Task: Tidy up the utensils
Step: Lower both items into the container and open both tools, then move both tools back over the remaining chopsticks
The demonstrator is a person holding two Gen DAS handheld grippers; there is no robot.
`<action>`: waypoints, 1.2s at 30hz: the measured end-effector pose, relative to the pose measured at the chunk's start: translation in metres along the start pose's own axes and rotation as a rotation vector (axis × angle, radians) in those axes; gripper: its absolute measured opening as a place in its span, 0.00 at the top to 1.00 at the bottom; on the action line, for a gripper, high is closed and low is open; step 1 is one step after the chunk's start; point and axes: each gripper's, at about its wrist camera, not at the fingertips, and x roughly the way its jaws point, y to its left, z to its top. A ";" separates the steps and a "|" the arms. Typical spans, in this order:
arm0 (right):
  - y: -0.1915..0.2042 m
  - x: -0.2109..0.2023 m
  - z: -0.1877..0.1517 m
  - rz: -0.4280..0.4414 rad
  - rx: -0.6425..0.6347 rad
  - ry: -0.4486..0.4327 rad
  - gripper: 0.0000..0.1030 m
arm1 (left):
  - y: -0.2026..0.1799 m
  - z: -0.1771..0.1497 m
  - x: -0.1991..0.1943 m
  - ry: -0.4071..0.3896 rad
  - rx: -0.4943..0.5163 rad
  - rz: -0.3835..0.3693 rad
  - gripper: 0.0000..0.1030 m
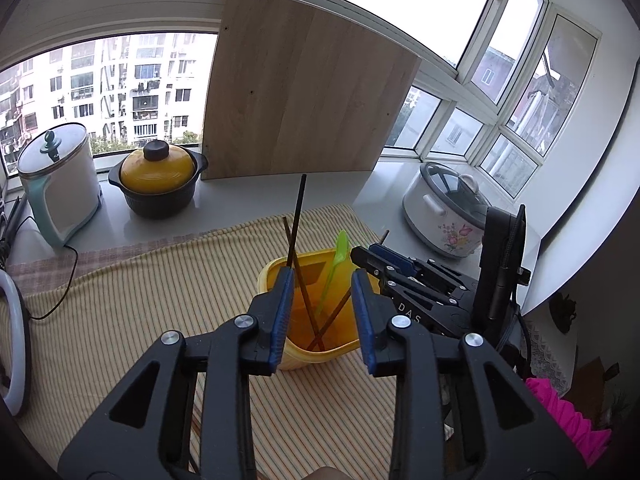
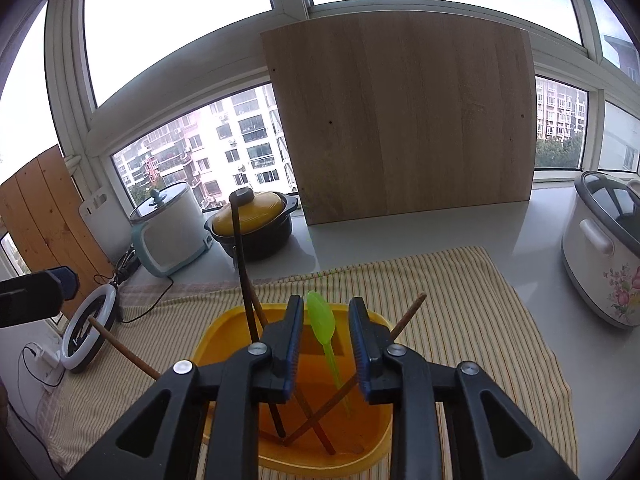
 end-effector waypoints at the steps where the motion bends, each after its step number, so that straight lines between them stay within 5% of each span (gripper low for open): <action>1: 0.000 -0.002 -0.001 0.005 0.005 0.000 0.74 | 0.001 -0.001 -0.003 -0.003 0.000 -0.001 0.72; 8: 0.009 -0.028 -0.007 0.040 -0.003 -0.021 0.71 | 0.014 -0.016 -0.030 -0.038 0.013 0.033 0.72; 14: 0.029 -0.048 -0.019 0.098 -0.041 0.002 0.67 | 0.052 -0.047 -0.044 -0.004 -0.002 0.141 0.72; 20: 0.064 -0.055 -0.046 0.157 -0.133 0.065 0.42 | 0.093 -0.092 -0.038 0.109 -0.037 0.244 0.72; 27: 0.101 -0.038 -0.094 0.215 -0.223 0.218 0.36 | 0.119 -0.147 -0.013 0.259 -0.045 0.378 0.72; 36: 0.125 0.002 -0.139 0.199 -0.301 0.364 0.36 | 0.133 -0.187 0.011 0.377 -0.112 0.373 0.70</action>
